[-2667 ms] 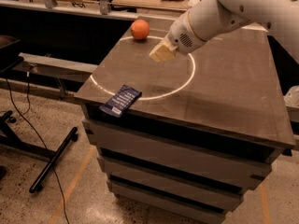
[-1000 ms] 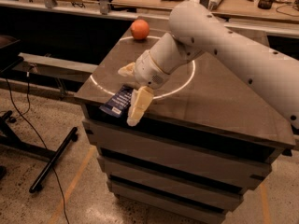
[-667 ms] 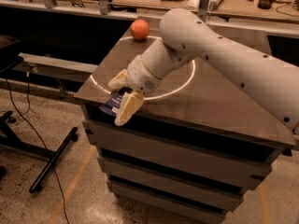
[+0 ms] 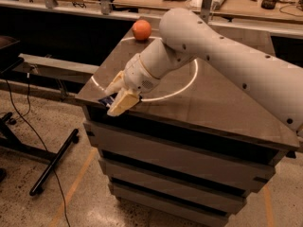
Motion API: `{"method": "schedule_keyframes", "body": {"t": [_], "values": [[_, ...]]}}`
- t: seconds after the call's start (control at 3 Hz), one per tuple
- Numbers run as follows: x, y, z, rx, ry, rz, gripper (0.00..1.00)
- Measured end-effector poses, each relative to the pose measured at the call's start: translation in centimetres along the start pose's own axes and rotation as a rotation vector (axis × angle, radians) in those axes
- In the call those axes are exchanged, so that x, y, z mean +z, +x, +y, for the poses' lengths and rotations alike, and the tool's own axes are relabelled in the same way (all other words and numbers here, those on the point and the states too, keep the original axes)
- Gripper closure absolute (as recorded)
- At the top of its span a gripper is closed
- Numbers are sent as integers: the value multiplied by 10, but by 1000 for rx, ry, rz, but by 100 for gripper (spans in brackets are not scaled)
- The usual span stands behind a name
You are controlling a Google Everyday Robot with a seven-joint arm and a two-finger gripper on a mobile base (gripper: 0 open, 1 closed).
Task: Pick rxbar blueberry
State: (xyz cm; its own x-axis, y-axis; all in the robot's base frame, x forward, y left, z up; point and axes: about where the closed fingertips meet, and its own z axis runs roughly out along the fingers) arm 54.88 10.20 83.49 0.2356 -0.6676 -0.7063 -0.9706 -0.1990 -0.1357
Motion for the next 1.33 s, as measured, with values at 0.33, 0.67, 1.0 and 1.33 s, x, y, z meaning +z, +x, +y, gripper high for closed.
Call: {"method": "schedule_keyframes", "body": {"t": [0.33,0.67,1.0,1.33], "values": [[-11,-8,-7,17,37,-47,93],[-41,-17,-24,61,116,-136,100],[-62,-22,-37,88,169,-187,100],[-85,-29,-52,84,219,-240,100]]}}
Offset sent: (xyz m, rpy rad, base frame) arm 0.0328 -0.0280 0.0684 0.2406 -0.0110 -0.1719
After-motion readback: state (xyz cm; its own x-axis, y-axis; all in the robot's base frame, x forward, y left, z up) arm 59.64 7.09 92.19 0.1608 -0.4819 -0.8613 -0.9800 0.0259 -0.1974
